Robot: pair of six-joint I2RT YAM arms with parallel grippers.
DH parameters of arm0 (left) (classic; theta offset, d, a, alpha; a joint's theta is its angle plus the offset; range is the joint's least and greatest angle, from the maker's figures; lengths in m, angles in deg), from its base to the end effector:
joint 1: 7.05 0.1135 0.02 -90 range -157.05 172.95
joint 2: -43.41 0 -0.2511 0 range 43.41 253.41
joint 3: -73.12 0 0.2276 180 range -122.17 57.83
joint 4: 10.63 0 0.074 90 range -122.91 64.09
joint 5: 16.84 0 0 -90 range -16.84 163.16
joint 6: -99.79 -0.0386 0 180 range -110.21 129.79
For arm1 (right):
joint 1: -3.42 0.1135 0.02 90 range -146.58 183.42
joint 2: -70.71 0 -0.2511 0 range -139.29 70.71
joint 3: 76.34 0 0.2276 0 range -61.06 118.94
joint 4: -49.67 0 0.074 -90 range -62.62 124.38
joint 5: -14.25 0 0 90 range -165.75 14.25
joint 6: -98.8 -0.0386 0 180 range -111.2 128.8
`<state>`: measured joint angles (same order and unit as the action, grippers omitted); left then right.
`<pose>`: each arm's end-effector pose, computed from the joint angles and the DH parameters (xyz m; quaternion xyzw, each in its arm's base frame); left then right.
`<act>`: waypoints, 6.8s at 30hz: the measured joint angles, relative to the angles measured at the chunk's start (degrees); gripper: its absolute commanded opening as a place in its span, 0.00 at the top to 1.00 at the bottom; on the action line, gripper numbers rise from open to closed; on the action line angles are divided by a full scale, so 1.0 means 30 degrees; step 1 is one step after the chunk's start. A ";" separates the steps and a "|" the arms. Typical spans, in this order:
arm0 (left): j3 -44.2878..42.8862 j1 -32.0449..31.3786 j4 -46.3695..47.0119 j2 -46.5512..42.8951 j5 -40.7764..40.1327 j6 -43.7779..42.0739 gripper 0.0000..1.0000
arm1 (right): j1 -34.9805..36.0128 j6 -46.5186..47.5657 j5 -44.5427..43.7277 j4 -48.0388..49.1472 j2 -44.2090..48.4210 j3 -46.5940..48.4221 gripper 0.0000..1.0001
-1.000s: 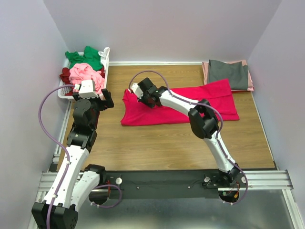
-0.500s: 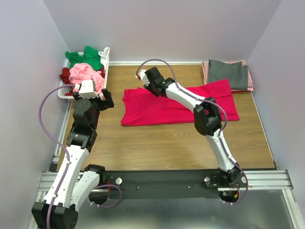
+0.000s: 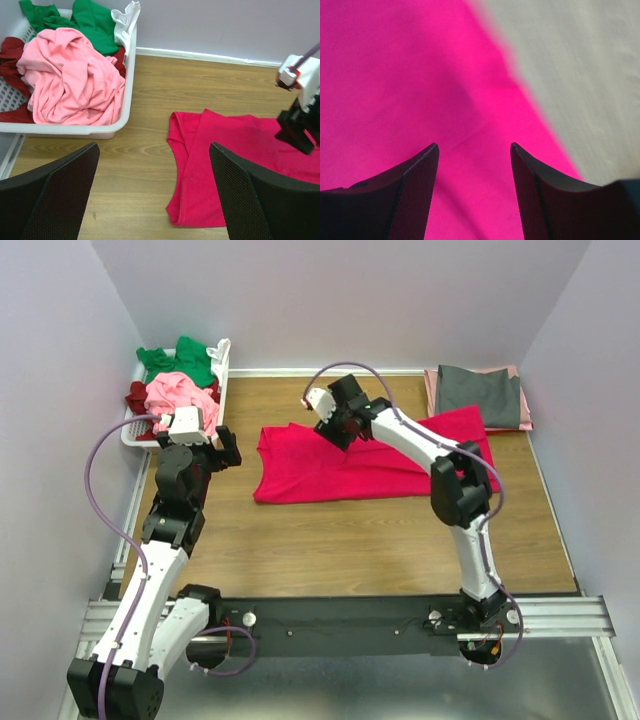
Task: Fold and stack the t-shirts
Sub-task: Fold the tshirt
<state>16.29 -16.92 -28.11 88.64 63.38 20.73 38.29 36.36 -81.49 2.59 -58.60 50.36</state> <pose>0.1761 -0.0240 0.3261 -0.0640 0.7392 -0.0583 0.6679 0.3953 0.2708 0.2117 -0.4712 0.8108 -0.0250 0.3464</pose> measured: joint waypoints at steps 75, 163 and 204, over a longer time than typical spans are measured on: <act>0.0000 0.0000 0.0124 -0.1800 -0.1020 0.0007 0.02 | 0.2127 -0.0896 1.0214 -0.2346 -0.1457 0.3453 0.32; 0.0000 0.0000 0.0262 -0.1326 0.0772 0.0022 0.02 | -0.4189 0.1348 0.1362 -0.2273 1.8994 -2.0604 0.39; 0.0000 0.0000 0.0270 -0.1559 0.0998 0.0087 0.02 | -0.5406 0.1443 -0.1071 -0.2973 1.8484 -2.4341 0.88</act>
<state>16.29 -16.92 -27.30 83.97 66.38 20.99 22.08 40.68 -84.70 -6.33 -3.15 -22.67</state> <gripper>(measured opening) 0.979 0.178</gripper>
